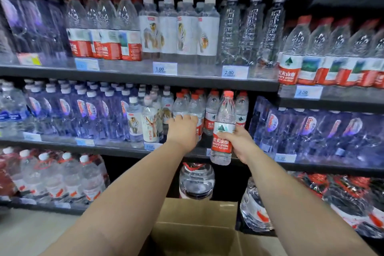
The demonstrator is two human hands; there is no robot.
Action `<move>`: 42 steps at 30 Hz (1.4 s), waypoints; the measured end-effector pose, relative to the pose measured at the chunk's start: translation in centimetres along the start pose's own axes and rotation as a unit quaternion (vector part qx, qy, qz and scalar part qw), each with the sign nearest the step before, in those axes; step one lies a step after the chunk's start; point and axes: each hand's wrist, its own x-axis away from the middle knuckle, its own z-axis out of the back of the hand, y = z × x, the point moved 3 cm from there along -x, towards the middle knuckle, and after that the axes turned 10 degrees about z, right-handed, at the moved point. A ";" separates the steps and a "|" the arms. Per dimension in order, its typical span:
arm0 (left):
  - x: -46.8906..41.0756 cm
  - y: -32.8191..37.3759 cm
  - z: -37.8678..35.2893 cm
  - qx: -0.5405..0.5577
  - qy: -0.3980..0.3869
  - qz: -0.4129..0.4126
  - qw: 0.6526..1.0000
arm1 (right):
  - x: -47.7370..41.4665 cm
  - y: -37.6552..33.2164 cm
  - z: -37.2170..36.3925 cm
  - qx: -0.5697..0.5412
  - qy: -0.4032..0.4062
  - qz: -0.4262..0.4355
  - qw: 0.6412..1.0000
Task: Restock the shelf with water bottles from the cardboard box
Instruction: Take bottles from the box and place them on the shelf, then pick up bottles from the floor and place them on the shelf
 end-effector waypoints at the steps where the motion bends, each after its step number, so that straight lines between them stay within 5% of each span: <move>1: -0.9 0.2 -0.5 -0.014 0.002 -0.006 1.000 | -1.2 0.0 0.0 0.006 0.003 0.009 1.000; 17: -9.0 -0.2 -13.0 -0.003 -0.053 -0.013 0.998 | -13.4 8.1 0.0 0.147 -0.001 0.024 0.989; 34: -8.3 1.5 -12.7 0.025 -0.025 -0.059 0.998 | -12.9 8.8 0.6 0.285 0.037 0.086 0.954; 37: -7.8 3.0 -10.3 0.017 -0.027 -0.079 0.996 | -10.2 5.9 2.4 0.407 -0.006 0.166 0.898; 40: -6.6 5.7 -7.4 0.015 -0.023 -0.090 0.996 | -6.3 2.5 4.3 0.597 -0.095 0.224 0.764; 42: -5.2 8.1 -5.9 0.026 -0.019 -0.100 0.995 | -3.5 0.8 6.0 0.653 -0.124 0.227 0.712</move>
